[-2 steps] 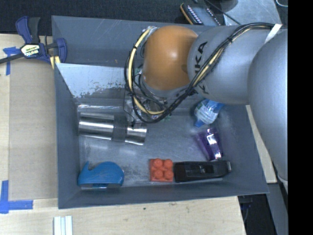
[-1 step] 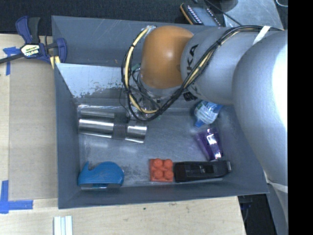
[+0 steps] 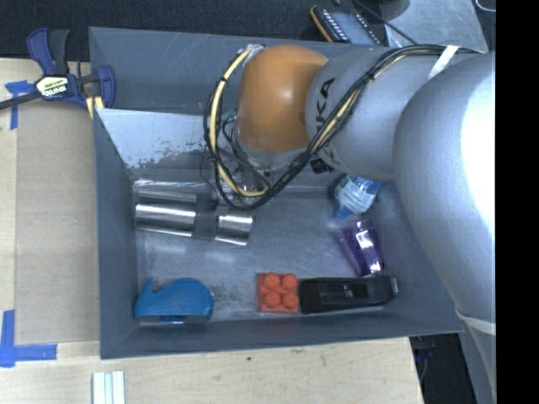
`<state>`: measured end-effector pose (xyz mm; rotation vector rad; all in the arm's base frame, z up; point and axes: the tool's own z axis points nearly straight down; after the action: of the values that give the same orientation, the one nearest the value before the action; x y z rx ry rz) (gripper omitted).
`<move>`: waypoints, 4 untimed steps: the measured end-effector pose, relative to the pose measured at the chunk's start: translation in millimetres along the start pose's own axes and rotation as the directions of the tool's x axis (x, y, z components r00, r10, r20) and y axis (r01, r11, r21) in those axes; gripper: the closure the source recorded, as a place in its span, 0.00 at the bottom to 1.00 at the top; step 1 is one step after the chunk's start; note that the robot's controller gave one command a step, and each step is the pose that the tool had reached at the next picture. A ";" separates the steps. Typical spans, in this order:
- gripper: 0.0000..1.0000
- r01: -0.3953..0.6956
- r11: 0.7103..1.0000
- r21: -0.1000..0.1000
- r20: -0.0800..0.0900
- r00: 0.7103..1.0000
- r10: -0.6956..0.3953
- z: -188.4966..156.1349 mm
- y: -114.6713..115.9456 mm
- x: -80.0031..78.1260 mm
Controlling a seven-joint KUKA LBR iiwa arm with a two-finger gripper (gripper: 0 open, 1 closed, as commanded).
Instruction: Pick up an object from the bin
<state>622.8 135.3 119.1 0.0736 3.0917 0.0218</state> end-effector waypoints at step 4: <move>1.00 -0.050 0.999 -0.001 0.010 0.999 0.050 0.6 0.3 0.0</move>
Offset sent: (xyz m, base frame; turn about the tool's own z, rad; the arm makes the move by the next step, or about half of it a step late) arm -0.0290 0.0134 -0.0491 0.2563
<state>622.9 135.6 118.5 0.1501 3.0795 0.0248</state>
